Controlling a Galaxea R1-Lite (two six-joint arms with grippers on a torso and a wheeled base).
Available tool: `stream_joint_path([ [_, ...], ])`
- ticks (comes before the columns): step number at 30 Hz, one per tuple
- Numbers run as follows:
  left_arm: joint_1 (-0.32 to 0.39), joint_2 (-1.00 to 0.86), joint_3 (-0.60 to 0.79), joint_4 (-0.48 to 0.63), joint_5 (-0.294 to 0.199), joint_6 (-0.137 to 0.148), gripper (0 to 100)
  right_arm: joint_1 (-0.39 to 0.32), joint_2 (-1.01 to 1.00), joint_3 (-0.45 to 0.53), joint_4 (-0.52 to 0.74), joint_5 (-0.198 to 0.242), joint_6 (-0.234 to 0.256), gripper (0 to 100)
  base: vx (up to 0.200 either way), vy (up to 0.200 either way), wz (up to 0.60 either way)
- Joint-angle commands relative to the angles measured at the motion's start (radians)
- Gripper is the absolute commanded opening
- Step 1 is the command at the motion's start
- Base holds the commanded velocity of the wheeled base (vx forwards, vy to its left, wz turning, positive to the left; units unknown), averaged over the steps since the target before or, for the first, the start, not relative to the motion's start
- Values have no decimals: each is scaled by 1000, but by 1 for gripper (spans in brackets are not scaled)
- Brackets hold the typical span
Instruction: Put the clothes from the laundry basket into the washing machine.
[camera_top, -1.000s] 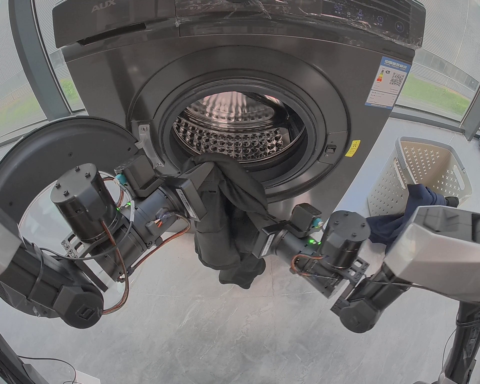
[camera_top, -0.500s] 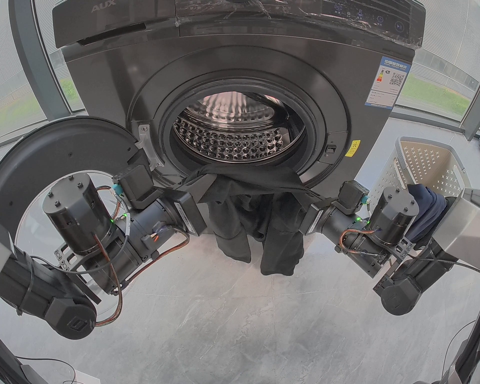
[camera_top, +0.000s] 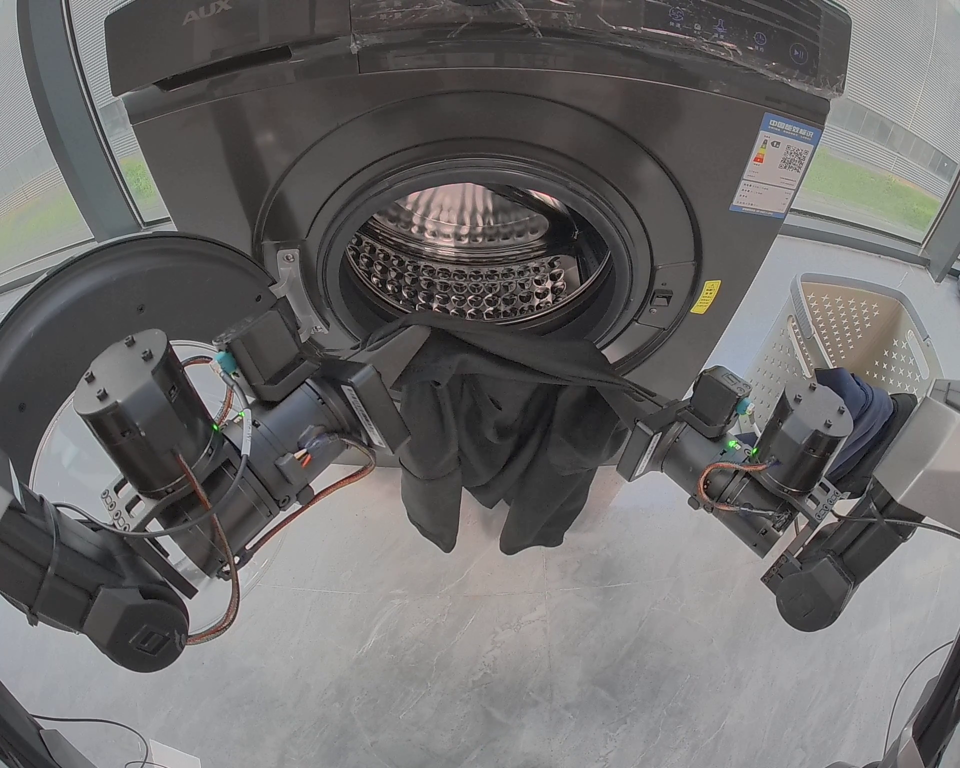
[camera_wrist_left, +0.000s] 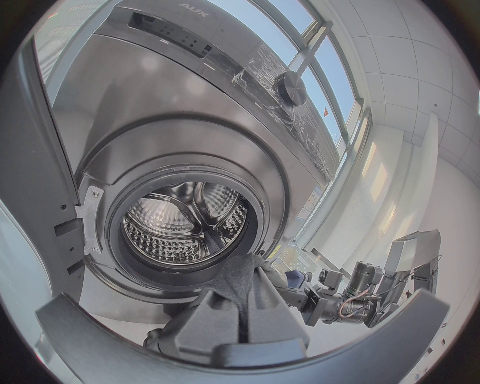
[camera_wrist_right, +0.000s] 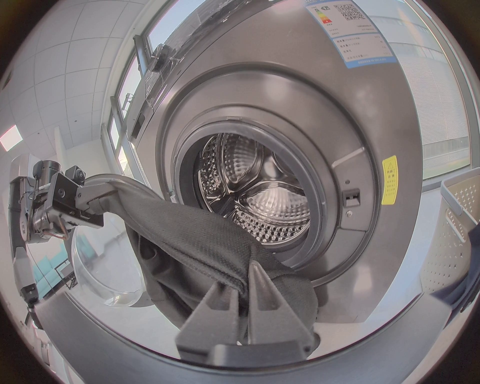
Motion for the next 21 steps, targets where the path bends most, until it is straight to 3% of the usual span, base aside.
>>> stream_joint_path([
  [1,-8,-3,11,-3,1,1,0,-7,5,-25,-7,-8,-4,0,0,0,0],
  [7,-8,0,30,-6,-6,1,0,-4,5,-34,-18,-12,-7,0,0,0,0],
  [8,-8,1,32,-6,-6,1,0,-4,5,-31,-18,-12,-7,100,0,0,0],
  [14,-6,1,18,-9,-8,1,0,-7,28,28,-21,-10,-11,100,0,0,0],
  [21,-8,-3,21,-9,-8,-4,0,-59,71,8,-21,-12,-21,100,0,0,0],
])
